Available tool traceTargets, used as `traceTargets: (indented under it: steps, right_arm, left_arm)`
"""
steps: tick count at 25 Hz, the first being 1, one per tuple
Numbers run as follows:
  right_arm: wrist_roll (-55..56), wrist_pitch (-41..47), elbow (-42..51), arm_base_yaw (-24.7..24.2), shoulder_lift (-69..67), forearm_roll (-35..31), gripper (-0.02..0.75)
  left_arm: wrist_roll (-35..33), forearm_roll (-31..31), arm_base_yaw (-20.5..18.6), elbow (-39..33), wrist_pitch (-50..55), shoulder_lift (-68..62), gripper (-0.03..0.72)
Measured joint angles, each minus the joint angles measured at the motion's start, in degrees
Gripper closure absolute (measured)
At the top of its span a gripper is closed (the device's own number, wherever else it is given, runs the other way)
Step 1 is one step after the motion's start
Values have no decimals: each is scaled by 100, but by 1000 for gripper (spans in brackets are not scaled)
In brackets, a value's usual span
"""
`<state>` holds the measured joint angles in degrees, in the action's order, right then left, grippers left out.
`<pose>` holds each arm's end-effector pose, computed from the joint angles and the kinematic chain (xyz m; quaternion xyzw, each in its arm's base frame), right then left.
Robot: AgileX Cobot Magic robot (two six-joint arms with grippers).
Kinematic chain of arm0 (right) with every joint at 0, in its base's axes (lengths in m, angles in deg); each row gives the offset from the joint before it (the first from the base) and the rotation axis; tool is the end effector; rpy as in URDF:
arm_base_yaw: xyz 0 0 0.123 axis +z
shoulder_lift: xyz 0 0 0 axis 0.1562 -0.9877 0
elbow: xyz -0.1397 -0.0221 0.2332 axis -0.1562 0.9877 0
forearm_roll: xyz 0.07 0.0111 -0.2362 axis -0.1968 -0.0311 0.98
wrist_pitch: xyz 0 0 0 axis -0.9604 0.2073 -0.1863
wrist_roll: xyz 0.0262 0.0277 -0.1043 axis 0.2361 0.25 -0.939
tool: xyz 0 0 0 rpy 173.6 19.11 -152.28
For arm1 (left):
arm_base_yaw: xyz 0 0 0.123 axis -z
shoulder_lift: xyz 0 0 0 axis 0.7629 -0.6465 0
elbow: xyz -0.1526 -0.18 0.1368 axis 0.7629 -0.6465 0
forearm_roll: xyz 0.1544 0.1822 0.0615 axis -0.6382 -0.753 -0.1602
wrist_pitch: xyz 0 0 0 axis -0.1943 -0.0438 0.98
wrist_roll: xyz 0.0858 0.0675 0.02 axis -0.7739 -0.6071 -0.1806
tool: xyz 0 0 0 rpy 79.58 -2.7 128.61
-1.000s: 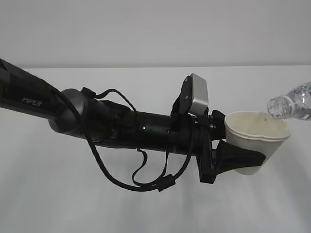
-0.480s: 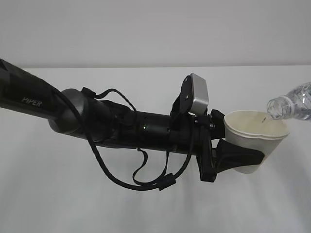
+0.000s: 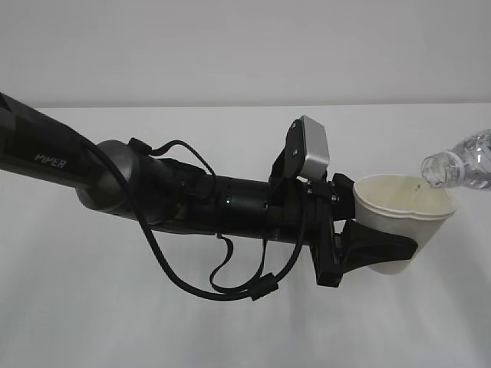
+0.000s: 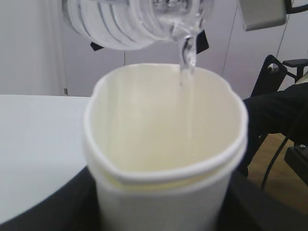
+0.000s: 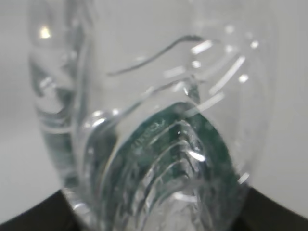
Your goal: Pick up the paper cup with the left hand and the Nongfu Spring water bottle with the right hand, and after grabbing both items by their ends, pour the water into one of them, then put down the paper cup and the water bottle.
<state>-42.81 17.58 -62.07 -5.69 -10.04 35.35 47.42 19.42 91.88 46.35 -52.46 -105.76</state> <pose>0.2314 0.0047 0.2405 -0.6338 0.5581 -0.4118 0.3424 0.2628 -0.3584 0.1294 0.5268 0.5135 -0.5215 0.4323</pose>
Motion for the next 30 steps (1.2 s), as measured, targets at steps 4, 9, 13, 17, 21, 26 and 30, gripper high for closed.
traceTargets:
  steps: [4,9,13,17,21,26,30]
  right_arm:
    - [12,0,0,0,0,0,345]
    - [21,0,0,0,0,0,345]
    - [21,0,0,0,0,0,345]
    - [21,0,0,0,0,0,345]
    - [21,0,0,0,0,0,346]
    - [21,0,0,0,0,0,346]
    - [21,0,0,0,0,0,346]
  left_arm:
    - [0,0,0,0,0,0,267]
    - [9,0,0,0,0,0,267]
    - [9,0,0,0,0,0,267]
    - [20,-45,0,0,0,0,267]
    - [20,-79,0,0,0,0,267]
    - [20,-79,0,0,0,0,267]
    - [20,-79,0,0,0,0,267]
